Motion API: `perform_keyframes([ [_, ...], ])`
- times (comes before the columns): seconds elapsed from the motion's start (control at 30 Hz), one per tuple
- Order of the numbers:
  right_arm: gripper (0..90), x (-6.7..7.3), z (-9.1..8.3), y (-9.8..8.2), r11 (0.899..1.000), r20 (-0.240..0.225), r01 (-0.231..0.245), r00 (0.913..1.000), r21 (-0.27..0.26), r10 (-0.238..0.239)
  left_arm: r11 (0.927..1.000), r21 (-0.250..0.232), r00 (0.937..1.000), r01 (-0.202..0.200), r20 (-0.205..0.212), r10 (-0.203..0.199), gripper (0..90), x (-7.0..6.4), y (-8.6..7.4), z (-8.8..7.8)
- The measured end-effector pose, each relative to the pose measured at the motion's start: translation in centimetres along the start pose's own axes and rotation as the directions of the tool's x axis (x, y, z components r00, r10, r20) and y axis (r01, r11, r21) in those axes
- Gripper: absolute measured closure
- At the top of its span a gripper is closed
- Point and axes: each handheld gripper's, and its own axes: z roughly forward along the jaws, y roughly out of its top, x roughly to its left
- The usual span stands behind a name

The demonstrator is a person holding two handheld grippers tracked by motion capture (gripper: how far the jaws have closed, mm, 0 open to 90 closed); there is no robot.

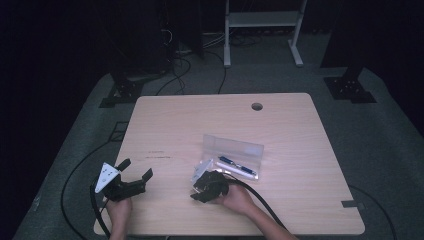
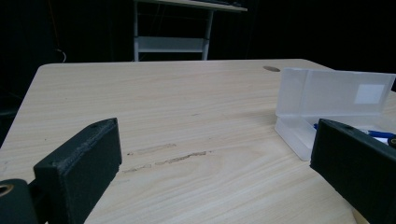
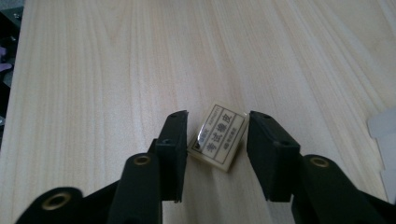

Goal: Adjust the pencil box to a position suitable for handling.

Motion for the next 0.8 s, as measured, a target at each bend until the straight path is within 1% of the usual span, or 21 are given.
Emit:
perform_keyframes([
  [0.07, 60.7, 0.0, 0.0, 0.0, 1.0, 0.003, -0.003, 1.0, 0.0, 0.003, 1.0, 0.0, 1.0, -0.001, 0.0, 0.001, 1.1, 0.0, 0.0, 0.0],
  [0.13, 64.3, 0.0, 0.0, -0.1, 1.0, 0.005, -0.003, 1.0, 0.001, 0.003, 1.0, 0.001, 1.0, -0.002, 0.0, 0.002, 1.1, 0.0, 0.0, 0.0],
  [0.23, 66.6, -0.1, 0.1, -0.1, 1.0, 0.006, -0.001, 1.0, 0.001, 0.001, 1.0, 0.0, 1.0, -0.001, -0.002, 0.001, 1.1, 0.0, 0.0, -0.1],
  [0.47, 67.7, -0.2, -0.2, -0.1, 1.0, -0.002, 0.0, 1.0, 0.001, 0.0, 1.0, 0.001, 1.0, -0.003, -0.002, 0.003, 1.1, 0.0, 0.0, 0.0],
  [0.8, 67.9, -1.1, -1.9, -0.2, 0.999, 0.001, -0.024, 0.9997, -0.034, 0.024, 1.0, 0.0, 1.0, -0.003, -0.002, 0.003, 1.1, 0.0, 0.0, 0.0],
])
